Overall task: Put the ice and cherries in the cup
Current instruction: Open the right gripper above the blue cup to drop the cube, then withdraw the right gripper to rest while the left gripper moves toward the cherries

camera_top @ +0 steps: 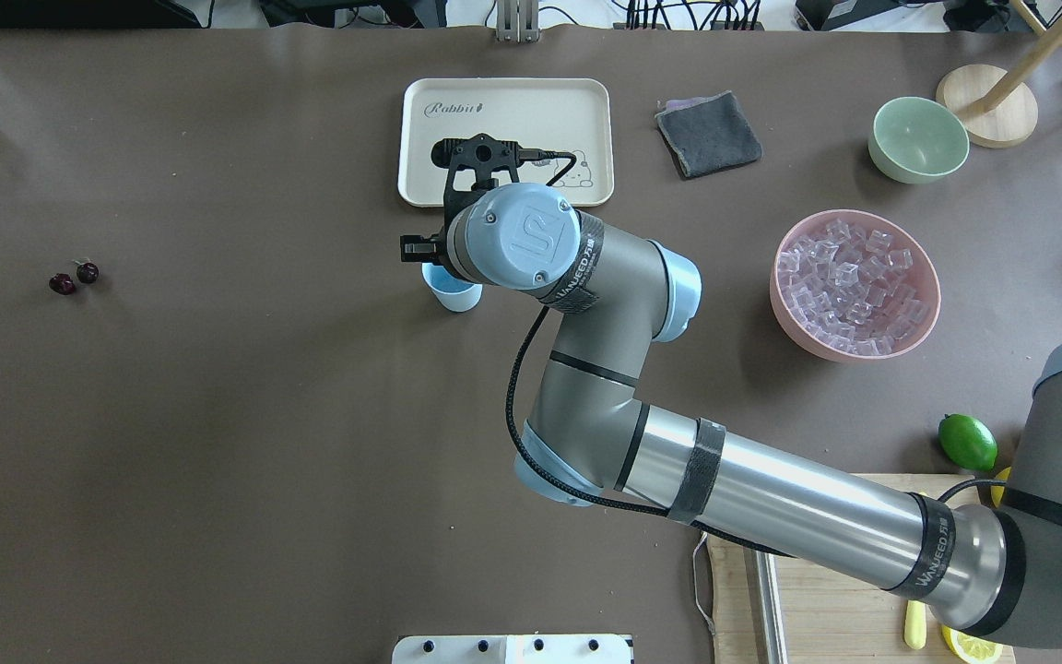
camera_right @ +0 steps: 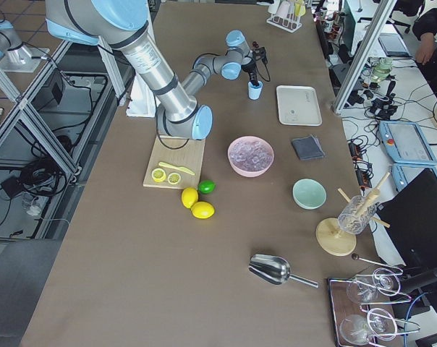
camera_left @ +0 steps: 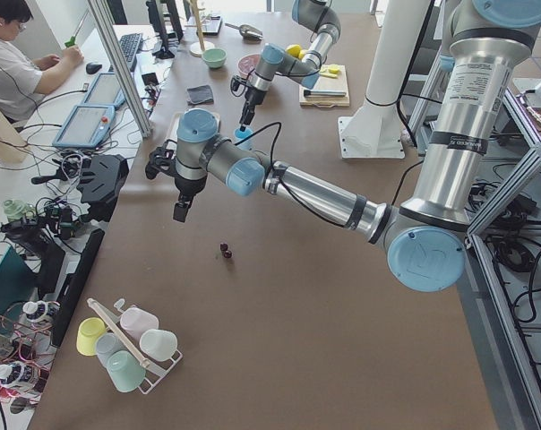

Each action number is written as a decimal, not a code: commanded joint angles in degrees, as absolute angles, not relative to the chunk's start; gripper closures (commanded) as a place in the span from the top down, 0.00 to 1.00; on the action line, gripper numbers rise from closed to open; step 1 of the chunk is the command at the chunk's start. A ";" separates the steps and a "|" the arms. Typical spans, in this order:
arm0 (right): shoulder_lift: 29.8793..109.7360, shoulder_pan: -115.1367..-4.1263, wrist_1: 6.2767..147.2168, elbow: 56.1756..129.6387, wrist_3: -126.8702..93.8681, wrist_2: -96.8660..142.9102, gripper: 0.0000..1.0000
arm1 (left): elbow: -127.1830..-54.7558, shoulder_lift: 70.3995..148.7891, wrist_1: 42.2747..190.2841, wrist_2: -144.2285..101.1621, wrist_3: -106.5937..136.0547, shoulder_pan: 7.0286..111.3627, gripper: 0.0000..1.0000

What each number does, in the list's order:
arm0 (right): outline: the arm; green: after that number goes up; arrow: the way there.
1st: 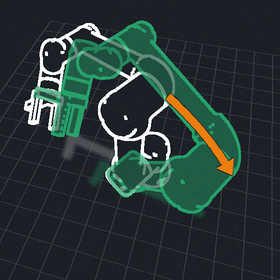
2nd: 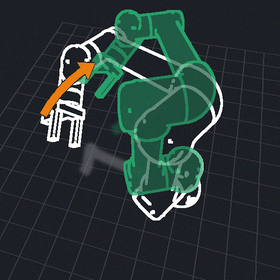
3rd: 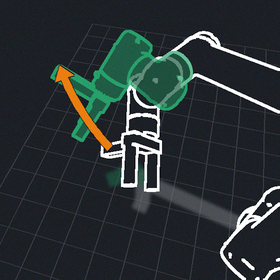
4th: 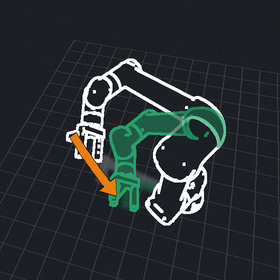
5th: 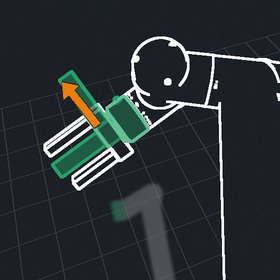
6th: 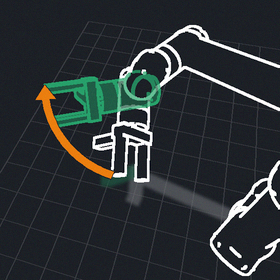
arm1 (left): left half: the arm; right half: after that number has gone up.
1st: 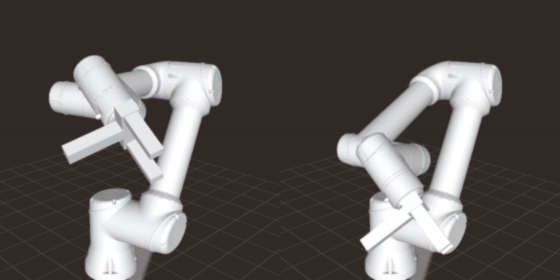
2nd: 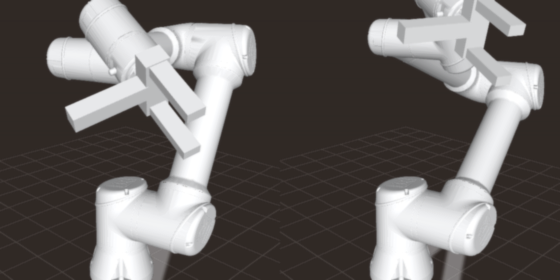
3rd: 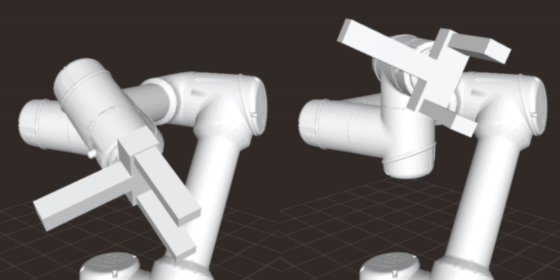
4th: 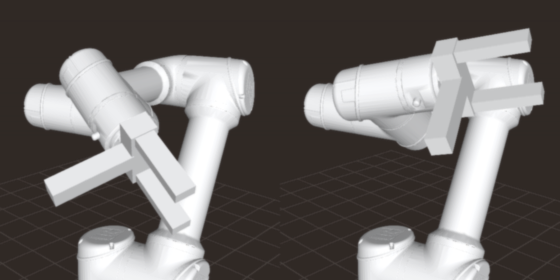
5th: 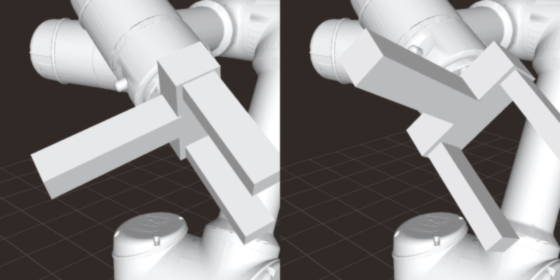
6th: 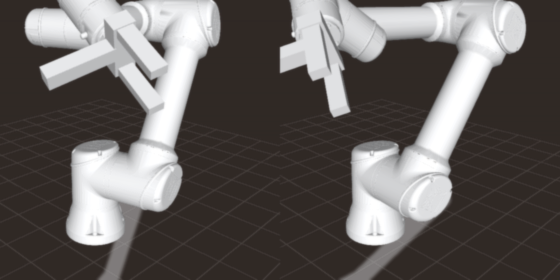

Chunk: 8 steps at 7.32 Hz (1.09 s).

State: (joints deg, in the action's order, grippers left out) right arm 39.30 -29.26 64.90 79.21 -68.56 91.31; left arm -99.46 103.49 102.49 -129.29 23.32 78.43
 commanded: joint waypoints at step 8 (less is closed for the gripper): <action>71.59 -72.82 65.65 94.48 -34.35 135.42 1.00 | -85.37 112.41 107.66 -128.24 25.58 68.47 0.98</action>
State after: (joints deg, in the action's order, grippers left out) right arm 67.14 -67.66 65.65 94.62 -42.00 131.90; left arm -88.38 112.11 107.16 -128.53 25.57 68.60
